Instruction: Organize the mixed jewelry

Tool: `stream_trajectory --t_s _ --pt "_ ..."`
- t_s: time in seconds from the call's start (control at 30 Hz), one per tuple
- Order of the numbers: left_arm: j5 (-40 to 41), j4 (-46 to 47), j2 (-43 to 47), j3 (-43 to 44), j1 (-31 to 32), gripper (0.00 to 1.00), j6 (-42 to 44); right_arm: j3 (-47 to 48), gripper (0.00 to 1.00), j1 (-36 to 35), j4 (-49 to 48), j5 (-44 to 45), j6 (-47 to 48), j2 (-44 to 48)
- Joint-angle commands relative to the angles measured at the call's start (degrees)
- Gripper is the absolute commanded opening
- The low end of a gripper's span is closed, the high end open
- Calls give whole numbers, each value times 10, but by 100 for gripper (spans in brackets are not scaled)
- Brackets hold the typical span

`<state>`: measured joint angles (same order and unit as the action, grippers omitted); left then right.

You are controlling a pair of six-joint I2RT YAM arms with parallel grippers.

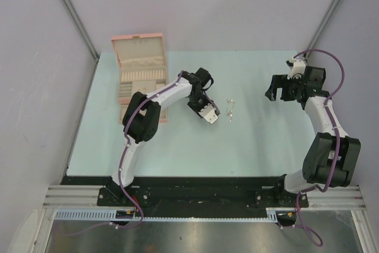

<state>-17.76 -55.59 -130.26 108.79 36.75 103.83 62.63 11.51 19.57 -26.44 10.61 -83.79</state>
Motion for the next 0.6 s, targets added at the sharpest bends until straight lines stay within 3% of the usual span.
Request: stream_trajectory --t_s 0.0,0.57 --pt "-28 -14 -10 16 5 43 57 8 100 3 -3 -4 9 -2" --pt "-13 -35 -30 37 11 34 72 8 100 4 -2 -5 10 -3"
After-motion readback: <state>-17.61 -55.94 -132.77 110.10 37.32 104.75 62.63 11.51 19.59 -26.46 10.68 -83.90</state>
